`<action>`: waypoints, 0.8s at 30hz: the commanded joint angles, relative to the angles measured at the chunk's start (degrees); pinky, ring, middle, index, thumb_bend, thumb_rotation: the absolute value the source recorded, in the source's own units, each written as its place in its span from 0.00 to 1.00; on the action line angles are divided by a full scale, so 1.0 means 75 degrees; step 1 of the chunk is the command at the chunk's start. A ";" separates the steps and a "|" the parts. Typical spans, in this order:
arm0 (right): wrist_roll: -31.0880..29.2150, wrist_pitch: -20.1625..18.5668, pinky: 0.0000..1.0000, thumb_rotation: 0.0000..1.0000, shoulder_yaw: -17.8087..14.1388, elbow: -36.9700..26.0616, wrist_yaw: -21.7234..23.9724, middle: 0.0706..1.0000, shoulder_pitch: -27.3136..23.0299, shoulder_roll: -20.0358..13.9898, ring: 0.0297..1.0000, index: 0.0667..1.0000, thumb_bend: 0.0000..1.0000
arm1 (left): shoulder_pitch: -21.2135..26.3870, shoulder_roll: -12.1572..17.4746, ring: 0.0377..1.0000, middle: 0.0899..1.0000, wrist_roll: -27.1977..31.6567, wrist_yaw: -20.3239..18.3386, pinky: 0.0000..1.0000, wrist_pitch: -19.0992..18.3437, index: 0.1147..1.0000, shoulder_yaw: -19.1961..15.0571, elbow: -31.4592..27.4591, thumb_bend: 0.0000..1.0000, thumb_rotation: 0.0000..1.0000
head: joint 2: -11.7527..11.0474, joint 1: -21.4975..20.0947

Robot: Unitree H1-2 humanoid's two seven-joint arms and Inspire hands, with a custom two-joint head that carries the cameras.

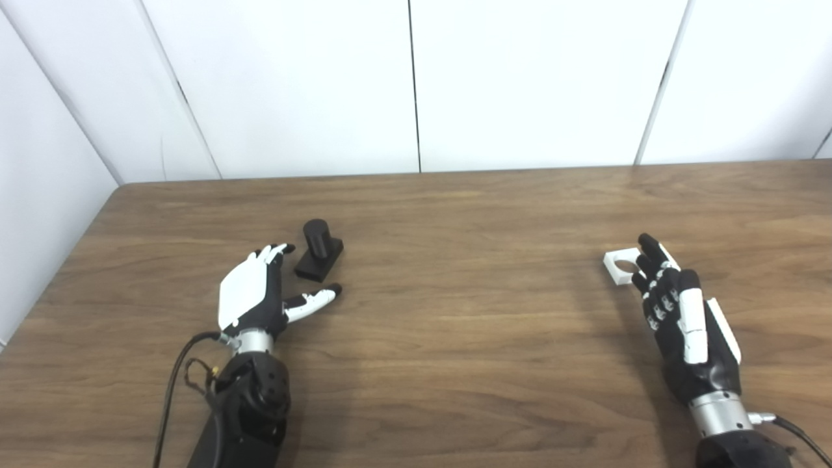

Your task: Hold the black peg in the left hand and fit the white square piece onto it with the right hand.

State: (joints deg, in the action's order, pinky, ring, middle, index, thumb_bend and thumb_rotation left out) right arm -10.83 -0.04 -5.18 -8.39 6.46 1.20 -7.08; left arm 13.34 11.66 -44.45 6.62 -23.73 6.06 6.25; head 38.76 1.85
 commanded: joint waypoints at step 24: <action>-0.0093 0.0257 1.00 0.98 0.0060 0.0036 0.0098 1.00 0.0131 0.0075 1.00 0.94 0.63 | 0.0828 0.0195 0.96 0.90 -0.0036 0.0788 0.94 0.0271 0.67 0.0269 0.0751 0.76 0.42 | 0.0040 0.0024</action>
State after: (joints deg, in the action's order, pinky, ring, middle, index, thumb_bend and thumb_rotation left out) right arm -10.83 -0.01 -5.12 -8.50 6.48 1.35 -7.08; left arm 16.80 11.76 -44.18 10.89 -23.15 7.89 12.11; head 39.02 2.02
